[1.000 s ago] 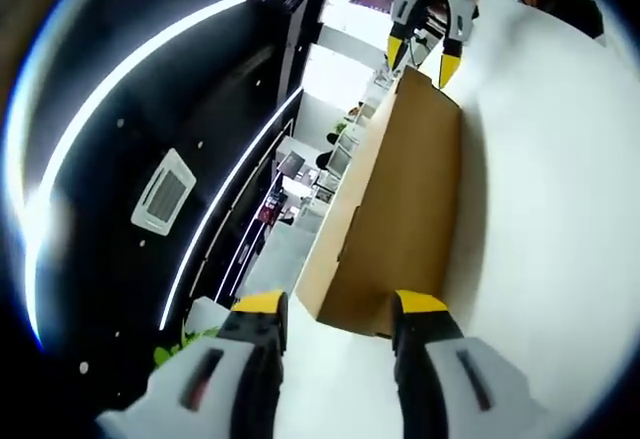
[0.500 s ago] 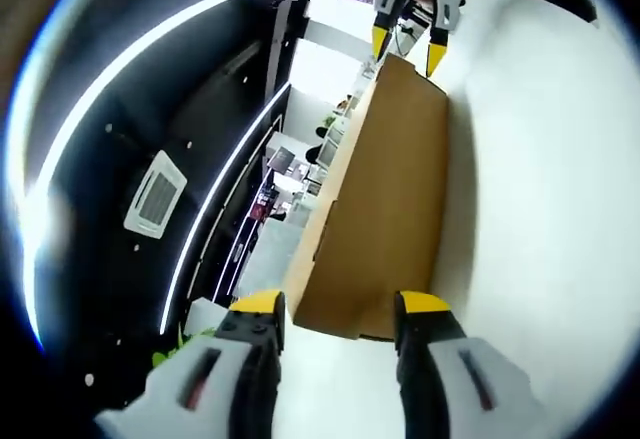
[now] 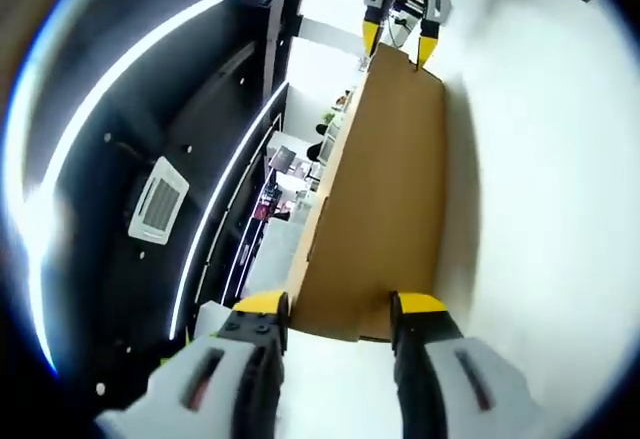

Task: Operate the shoe box by opening the lid, removing the specified soft item, and placing it in the target area until the item is outside and the box remains undamaged.

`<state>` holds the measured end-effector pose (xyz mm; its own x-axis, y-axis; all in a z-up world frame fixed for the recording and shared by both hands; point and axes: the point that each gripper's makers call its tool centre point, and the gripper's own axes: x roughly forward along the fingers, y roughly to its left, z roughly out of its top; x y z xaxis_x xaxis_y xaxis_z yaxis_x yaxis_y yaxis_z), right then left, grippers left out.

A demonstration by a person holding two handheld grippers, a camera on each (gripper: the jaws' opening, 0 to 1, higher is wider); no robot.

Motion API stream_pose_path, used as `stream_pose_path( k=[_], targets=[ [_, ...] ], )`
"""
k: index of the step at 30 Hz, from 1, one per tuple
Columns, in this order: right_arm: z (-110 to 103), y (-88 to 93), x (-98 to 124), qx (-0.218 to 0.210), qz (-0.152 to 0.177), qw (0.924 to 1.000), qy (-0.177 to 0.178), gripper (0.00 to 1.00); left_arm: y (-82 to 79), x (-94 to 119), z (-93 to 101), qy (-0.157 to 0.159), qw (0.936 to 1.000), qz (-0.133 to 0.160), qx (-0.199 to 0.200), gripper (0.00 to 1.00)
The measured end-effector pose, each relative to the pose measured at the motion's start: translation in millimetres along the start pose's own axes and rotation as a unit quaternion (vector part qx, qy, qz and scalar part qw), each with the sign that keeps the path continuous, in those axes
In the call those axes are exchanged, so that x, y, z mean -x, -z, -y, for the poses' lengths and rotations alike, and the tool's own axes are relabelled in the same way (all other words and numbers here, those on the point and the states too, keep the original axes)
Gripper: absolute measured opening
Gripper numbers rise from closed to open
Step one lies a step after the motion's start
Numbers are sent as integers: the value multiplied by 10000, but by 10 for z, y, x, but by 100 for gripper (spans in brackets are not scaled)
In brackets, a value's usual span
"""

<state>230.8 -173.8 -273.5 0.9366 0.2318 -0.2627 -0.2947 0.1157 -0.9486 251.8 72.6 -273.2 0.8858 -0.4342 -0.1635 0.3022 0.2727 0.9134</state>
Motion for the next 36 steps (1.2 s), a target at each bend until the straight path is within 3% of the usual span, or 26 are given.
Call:
stream_pose_path(
  k=[5, 10, 22, 36],
  targets=[
    [23, -40, 20, 147, -10, 9999, -86, 29, 2, 10, -13, 18, 10000, -9, -78, 37],
    [28, -50, 27, 261, -109, 9993, -233, 29, 0, 18, -48, 51, 9999, -30, 105, 32],
    [52, -43, 43, 296, -187, 9989, -298, 29, -15, 31, -66, 199, 9998, -101, 11, 31],
    [141, -49, 93, 302, -127, 9989, -323, 28, -60, 87, -167, 84, 9999, -7, 125, 31]
  ],
)
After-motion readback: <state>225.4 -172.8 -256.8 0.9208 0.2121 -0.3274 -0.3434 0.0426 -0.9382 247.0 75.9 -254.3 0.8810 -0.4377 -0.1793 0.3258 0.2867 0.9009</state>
